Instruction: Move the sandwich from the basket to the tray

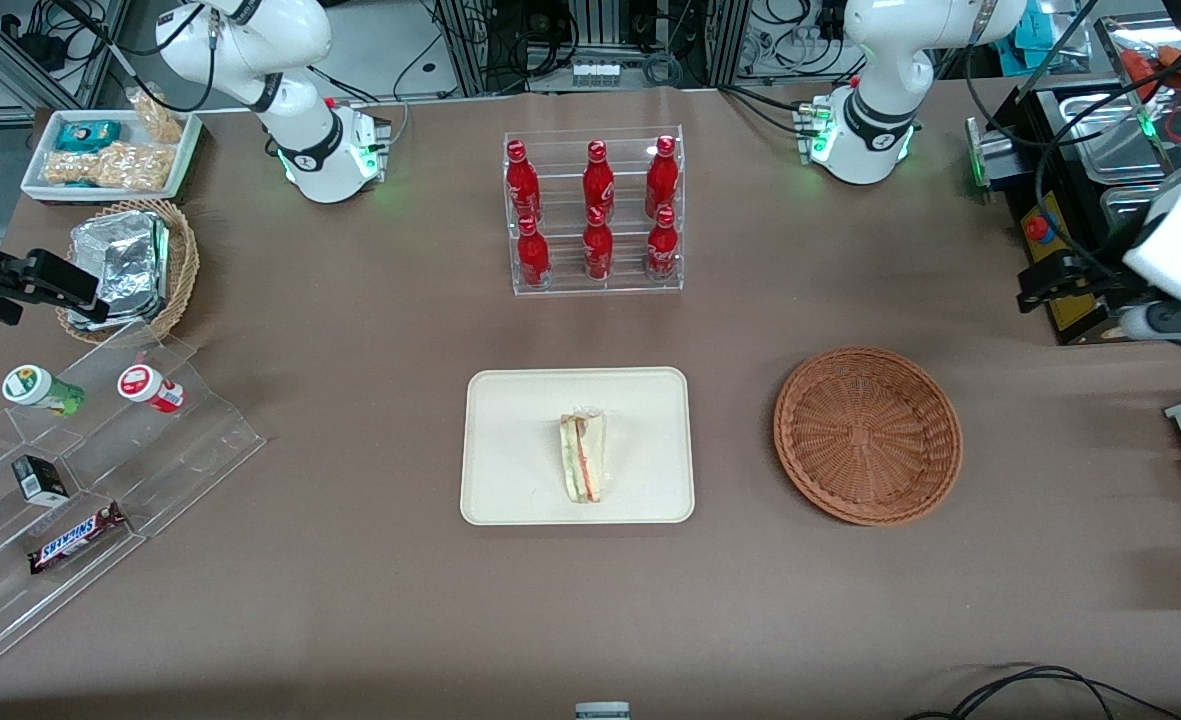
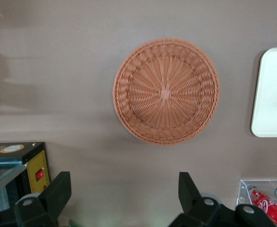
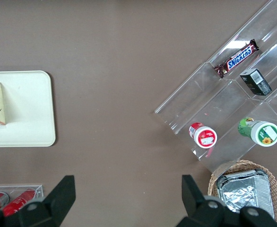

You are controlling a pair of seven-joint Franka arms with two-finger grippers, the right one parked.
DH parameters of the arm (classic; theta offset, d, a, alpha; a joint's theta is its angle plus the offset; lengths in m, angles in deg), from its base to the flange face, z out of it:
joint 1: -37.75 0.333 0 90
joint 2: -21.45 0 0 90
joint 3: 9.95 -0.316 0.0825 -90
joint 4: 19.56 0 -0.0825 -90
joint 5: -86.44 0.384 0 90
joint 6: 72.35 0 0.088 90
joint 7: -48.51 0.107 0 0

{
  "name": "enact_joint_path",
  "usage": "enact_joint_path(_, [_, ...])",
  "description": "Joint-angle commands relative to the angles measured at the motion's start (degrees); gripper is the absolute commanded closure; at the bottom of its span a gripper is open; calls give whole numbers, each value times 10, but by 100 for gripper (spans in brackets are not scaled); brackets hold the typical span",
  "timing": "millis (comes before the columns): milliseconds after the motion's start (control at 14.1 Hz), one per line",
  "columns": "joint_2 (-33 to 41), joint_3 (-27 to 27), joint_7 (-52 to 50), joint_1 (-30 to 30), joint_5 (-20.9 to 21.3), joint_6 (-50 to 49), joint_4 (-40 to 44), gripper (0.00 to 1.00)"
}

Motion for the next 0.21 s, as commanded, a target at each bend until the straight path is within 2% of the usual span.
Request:
enact_joint_path(0, [4,-24,7,-13,-12,5,14,0])
enact_joint_path(141, [4,-28,6,-13,-21,4,22,0])
